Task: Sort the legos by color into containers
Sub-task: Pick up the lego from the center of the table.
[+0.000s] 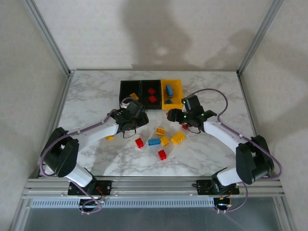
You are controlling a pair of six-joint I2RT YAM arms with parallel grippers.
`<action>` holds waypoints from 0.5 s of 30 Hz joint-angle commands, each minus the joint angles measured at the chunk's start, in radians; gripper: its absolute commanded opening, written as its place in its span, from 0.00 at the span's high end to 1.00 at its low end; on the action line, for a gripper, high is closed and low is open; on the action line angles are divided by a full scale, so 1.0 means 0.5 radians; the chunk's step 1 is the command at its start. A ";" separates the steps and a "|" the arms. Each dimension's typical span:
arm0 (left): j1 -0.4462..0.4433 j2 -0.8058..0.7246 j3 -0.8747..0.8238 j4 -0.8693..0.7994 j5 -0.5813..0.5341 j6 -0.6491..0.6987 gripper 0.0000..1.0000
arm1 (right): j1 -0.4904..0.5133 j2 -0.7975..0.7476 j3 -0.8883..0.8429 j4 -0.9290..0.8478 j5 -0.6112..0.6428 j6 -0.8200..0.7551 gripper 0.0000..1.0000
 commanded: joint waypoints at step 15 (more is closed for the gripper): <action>0.052 0.649 0.464 -0.210 -0.371 0.152 0.14 | 0.011 -0.296 -0.198 0.073 -0.050 -0.066 0.30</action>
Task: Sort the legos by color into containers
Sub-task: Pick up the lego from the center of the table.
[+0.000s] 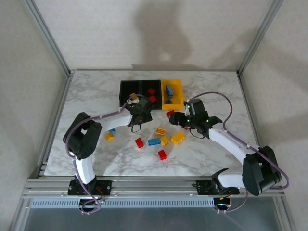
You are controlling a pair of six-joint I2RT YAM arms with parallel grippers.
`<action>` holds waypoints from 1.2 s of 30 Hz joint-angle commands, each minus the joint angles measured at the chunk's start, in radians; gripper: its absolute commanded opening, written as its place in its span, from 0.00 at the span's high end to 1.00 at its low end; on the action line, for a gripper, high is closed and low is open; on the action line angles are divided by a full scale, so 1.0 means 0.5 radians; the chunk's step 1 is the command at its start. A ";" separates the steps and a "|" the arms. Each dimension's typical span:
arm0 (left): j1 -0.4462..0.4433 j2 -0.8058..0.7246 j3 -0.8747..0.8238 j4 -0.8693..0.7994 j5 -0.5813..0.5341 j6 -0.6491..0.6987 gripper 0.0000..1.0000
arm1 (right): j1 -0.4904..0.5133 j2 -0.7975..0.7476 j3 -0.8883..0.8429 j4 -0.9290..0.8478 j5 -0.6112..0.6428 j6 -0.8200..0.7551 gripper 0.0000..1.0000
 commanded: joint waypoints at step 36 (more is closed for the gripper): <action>-0.065 0.216 0.850 -0.398 0.058 0.797 0.43 | -0.248 -0.396 -0.200 -0.067 0.004 0.120 0.31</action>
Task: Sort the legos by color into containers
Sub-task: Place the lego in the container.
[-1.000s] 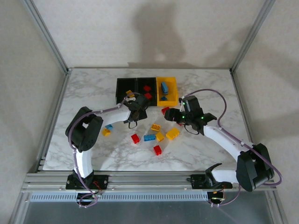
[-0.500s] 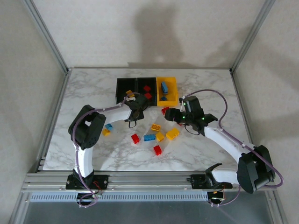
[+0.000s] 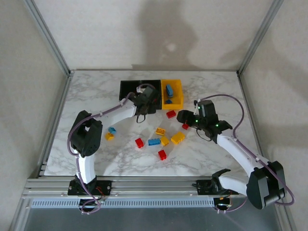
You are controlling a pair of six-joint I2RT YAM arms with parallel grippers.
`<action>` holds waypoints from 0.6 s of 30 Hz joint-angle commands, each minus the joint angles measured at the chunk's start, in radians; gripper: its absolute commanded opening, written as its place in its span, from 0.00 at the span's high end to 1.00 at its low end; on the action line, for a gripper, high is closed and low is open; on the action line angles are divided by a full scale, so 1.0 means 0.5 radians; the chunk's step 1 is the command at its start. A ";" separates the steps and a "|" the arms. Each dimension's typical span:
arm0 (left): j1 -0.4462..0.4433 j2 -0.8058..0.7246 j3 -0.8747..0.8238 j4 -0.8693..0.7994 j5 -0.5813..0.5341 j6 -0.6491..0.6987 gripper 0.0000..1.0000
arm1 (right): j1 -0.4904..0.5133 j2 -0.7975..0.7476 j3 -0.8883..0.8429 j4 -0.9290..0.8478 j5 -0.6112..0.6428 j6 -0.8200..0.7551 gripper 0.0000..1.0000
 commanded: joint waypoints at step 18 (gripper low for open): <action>-0.124 0.866 1.615 -0.448 0.023 1.105 0.40 | -0.131 -0.356 -0.206 -0.202 0.076 0.106 0.31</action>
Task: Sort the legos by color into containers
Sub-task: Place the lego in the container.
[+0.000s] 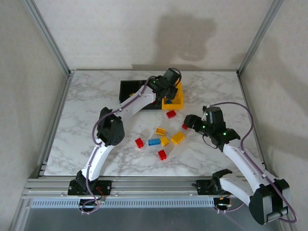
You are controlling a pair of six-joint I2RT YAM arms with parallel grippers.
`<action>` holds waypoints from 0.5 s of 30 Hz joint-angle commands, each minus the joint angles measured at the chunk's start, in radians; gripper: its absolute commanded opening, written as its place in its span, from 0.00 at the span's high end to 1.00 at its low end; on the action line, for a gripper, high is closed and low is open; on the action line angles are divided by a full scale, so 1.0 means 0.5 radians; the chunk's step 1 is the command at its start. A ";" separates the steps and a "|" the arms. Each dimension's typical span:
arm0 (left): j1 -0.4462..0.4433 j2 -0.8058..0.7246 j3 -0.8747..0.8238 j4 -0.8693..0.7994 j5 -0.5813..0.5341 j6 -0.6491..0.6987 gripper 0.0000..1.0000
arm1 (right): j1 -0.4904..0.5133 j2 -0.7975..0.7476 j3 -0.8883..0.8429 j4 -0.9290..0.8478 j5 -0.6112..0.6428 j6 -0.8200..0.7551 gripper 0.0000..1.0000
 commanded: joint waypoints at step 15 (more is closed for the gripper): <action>-0.015 0.243 0.111 0.198 0.101 0.197 0.38 | -0.054 -0.031 -0.039 -0.058 0.031 0.024 0.31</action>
